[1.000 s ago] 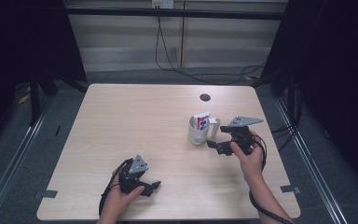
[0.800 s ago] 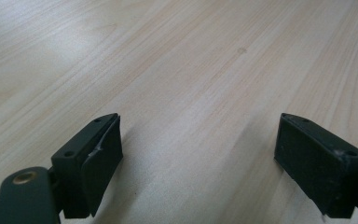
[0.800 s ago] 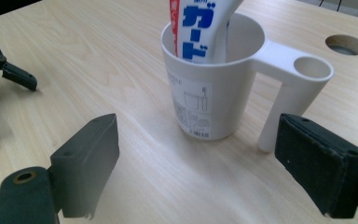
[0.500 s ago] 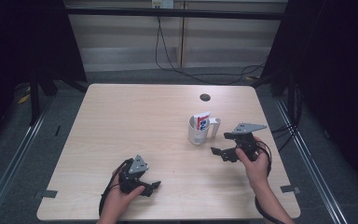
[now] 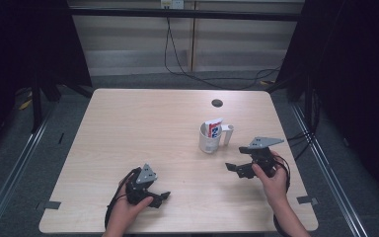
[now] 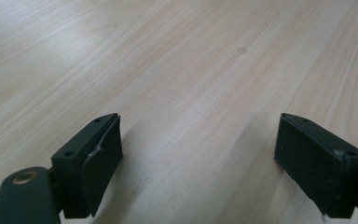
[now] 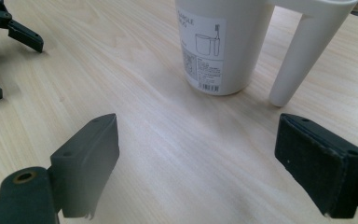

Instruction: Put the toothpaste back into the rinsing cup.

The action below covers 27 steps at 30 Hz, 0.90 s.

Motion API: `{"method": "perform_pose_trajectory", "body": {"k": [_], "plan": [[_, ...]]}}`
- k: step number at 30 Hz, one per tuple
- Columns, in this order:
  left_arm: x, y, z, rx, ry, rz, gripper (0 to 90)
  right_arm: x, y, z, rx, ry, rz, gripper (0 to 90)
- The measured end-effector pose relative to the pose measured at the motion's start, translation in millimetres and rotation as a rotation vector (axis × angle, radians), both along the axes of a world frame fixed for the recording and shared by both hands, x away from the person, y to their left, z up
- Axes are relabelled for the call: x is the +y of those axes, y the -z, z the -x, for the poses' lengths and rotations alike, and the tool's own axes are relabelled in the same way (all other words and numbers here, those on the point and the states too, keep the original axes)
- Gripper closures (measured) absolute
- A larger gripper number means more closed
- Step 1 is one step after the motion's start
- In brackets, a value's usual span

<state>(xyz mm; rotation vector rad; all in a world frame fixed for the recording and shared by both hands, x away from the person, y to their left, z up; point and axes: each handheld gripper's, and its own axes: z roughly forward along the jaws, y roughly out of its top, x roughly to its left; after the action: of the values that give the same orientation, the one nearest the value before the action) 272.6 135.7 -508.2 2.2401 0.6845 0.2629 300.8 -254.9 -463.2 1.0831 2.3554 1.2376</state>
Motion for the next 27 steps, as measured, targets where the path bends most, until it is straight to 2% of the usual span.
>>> {"method": "perform_pose_trajectory", "body": {"k": [10,27], "plan": [[0.1,-0.1,-0.1,0.0,0.001,-0.002,14.7,-5.9,11.0,10.3,0.02,-0.006,0.007,13.5],[0.0,0.0,0.0,0.0,0.0,0.0,14.7,-25.0,32.6,29.5,0.046,0.007,0.084,13.5]]}}
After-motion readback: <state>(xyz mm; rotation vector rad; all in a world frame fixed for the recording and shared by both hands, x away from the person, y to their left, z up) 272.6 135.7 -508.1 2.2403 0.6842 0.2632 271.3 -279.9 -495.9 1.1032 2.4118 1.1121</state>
